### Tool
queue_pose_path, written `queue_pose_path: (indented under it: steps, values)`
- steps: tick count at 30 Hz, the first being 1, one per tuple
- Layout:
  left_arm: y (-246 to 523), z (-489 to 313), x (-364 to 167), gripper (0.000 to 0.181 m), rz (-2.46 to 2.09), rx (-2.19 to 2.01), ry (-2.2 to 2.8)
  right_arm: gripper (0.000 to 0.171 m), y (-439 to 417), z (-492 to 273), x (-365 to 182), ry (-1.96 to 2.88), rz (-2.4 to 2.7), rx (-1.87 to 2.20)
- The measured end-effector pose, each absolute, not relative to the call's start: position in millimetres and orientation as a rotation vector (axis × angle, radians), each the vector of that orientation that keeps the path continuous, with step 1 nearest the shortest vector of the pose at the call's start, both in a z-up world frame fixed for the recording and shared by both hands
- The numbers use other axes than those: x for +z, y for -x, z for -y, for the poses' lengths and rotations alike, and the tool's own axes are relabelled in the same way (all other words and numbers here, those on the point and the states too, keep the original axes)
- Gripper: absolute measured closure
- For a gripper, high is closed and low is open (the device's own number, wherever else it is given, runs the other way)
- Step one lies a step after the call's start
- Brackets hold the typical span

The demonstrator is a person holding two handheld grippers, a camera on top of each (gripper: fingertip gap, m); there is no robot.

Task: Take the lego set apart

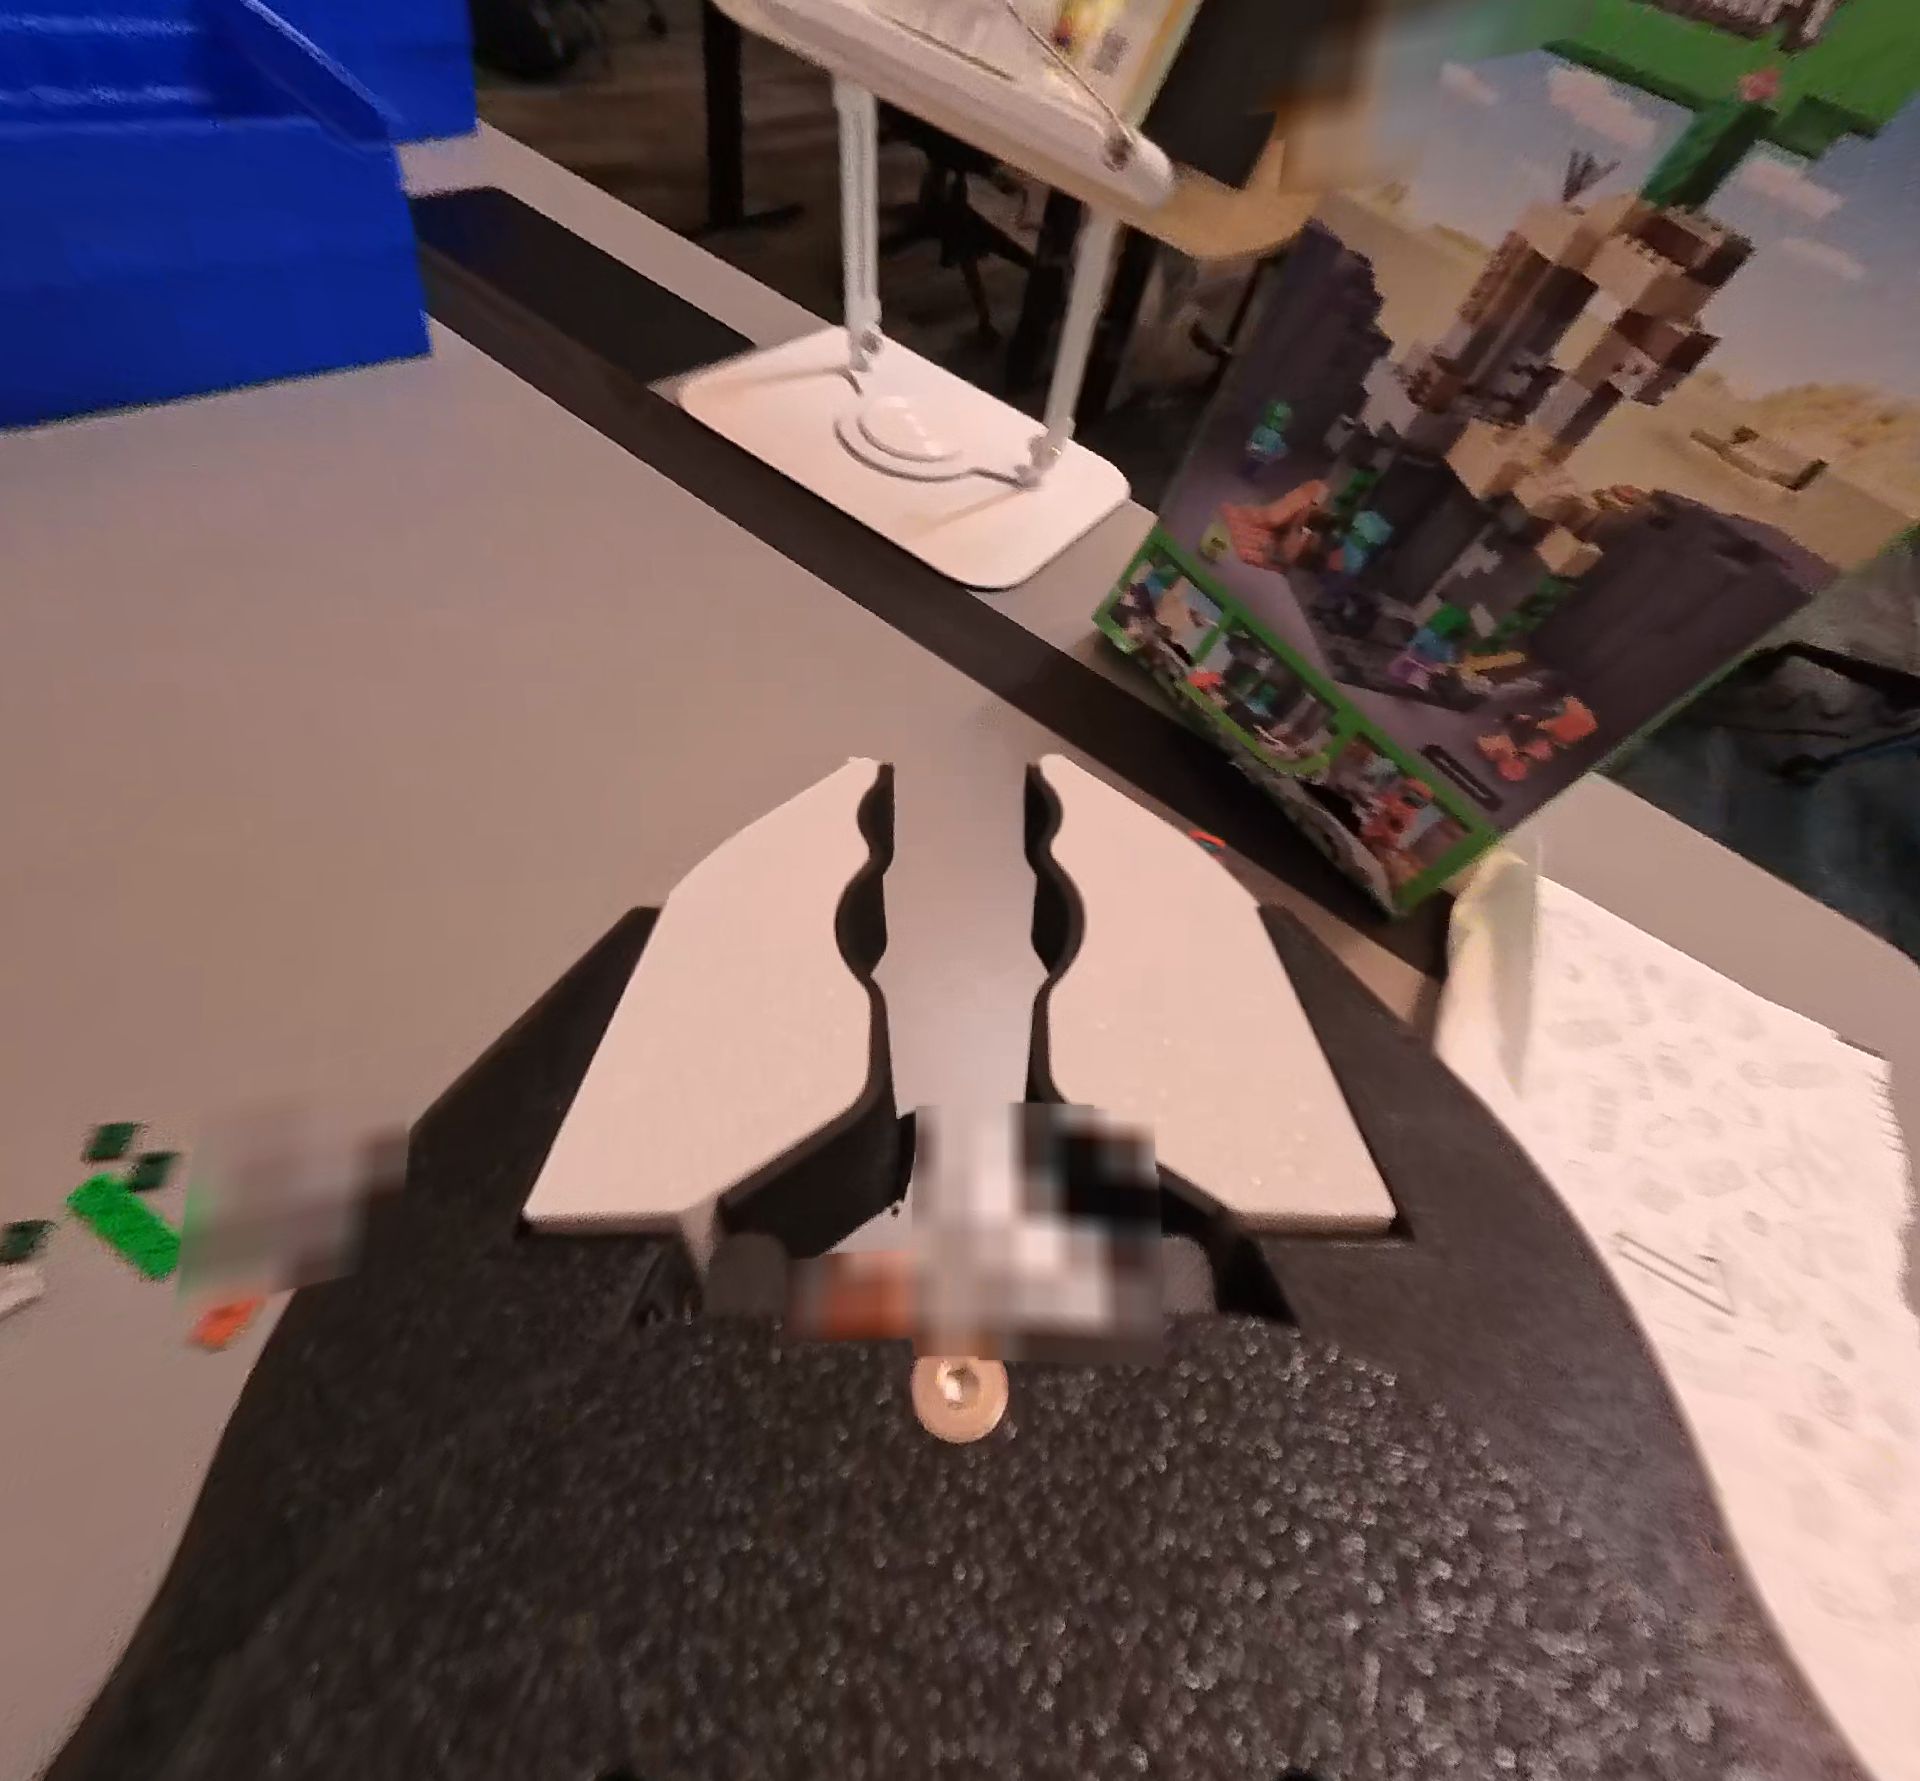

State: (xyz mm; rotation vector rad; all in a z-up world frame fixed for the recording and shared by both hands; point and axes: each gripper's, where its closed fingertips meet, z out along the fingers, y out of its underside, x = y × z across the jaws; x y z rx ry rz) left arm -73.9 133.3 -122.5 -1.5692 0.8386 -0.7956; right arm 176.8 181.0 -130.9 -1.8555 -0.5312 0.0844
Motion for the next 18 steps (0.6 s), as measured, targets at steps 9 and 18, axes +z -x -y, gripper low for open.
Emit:
queue_pose_path:
  steps: [9,18]
  values:
    - [67.2,-123.6,-164.1,0.170,-0.907,-0.815,1.617,0.145,-239.0,-235.3,-176.9,2.087,0.526,-0.033]
    - [58.7,-112.6,-171.4,0.174,-0.996,-0.756,1.557,0.127,-258.5,-260.7,-233.8,2.321,0.413,0.046]
